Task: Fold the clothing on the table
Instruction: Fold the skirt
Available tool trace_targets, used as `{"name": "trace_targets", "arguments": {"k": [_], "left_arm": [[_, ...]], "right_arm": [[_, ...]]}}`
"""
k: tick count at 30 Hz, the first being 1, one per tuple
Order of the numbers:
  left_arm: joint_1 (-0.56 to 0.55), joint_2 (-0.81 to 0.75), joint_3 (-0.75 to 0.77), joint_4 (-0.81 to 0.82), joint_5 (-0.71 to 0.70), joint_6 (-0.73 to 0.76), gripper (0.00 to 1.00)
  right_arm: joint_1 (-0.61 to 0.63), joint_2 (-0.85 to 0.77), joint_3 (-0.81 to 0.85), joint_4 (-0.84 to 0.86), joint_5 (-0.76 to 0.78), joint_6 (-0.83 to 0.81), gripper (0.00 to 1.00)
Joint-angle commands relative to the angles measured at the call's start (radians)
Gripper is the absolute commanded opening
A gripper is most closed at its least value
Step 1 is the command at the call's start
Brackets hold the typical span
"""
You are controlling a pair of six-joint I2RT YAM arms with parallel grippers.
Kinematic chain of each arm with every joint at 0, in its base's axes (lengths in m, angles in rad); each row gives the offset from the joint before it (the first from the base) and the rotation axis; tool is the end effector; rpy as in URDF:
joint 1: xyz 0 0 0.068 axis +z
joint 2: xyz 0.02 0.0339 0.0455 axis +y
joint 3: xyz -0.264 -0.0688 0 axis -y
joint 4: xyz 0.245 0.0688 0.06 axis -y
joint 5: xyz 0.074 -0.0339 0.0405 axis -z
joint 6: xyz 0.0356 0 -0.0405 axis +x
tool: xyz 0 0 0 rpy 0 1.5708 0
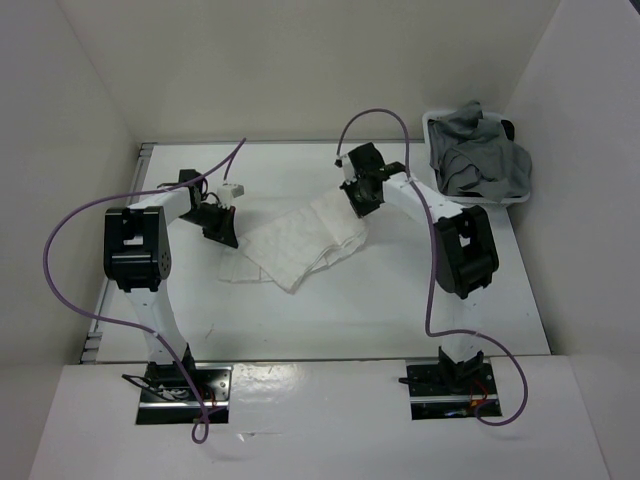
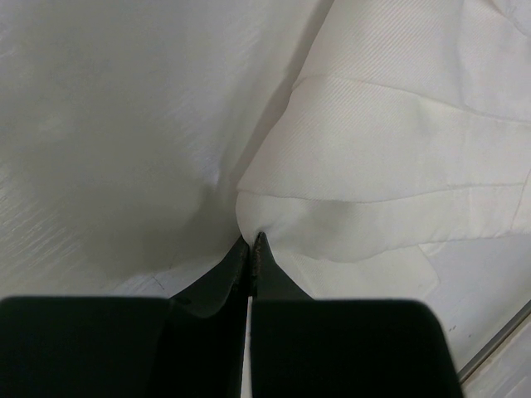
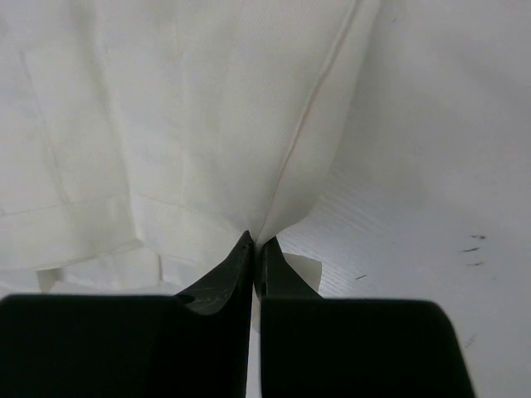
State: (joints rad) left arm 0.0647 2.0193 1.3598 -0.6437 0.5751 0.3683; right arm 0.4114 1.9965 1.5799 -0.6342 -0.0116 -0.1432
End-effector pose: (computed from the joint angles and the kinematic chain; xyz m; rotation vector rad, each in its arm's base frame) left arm 0.3928 0.0060 0.1485 0.5103 2.6309 -0.6960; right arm 0.3956 0.1731 0.2146 -0.7227 2.5243 0.1085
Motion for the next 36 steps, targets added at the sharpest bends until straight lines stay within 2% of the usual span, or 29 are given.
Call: {"name": "trace_targets", "arguments": {"k": [1, 6, 14, 36], "left_arm": [[0.004, 0.018, -0.01, -0.04, -0.046, 0.041, 0.0], [0.004, 0.027, -0.01, -0.04, -0.046, 0.041, 0.0], [0.004, 0.036, -0.01, -0.04, -0.037, 0.041, 0.0], [0.004, 0.036, 0.001, -0.05, 0.0, 0.032, 0.0]], "right_arm": [[0.015, -0.07, 0.089, -0.022, 0.151, -0.004, 0.0], [0.064, -0.061, 0.121, -0.022, 0.246, -0.004, 0.0], [0.225, -0.024, 0.221, -0.064, 0.337, -0.013, 0.0], [0.487, 0.117, 0.564, -0.22, 0.337, -0.022, 0.0]]}}
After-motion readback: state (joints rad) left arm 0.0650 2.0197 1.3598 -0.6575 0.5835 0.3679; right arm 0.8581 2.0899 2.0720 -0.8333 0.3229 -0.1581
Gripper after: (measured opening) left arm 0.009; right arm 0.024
